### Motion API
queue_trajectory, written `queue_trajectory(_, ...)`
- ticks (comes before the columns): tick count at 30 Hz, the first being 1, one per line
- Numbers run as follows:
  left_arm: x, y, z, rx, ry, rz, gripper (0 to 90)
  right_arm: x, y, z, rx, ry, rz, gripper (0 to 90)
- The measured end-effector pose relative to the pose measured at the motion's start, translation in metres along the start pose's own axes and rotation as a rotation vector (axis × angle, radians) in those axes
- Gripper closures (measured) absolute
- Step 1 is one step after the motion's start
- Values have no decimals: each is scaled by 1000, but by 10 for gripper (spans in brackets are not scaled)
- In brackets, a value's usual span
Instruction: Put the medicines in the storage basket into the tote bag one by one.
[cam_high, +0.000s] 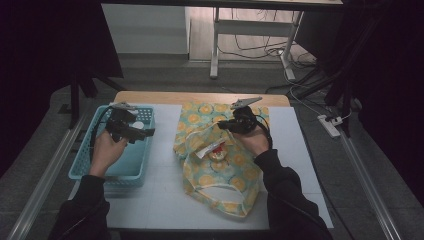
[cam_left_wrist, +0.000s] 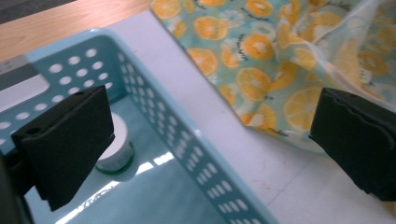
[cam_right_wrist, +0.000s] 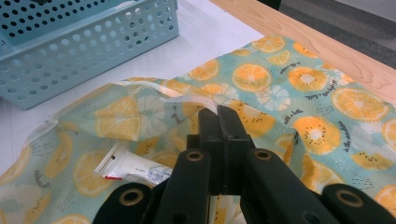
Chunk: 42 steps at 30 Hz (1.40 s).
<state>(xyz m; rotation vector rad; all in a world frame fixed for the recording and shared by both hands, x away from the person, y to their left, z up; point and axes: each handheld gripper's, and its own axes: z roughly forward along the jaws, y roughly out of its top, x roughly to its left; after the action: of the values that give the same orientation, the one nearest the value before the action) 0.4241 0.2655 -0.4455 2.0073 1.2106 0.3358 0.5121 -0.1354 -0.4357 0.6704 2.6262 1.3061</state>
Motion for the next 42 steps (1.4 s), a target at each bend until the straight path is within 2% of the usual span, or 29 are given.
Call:
queue_trajectory(13,27,-8,7,41,81,-64,7,-1,-1,0,1,-1,2,900)
queue_trajectory(17,32,-10,13,62,119,-69,9,-1,-1,0,3,0,2,900)
queue_trajectory(24,40,-8,25,86,132,-71,0,-1,-1,1,2,2,0,900)
queue_trajectory(32,47,-7,41,136,165,-62,0,-1,-3,1,2,1,1,900)
queue_trajectory(40,56,-9,57,199,169,-71,0,-2,-5,0,2,4,1,900)
queue_trajectory(42,56,-9,59,201,165,-81,1,-2,-4,0,2,5,1,900)
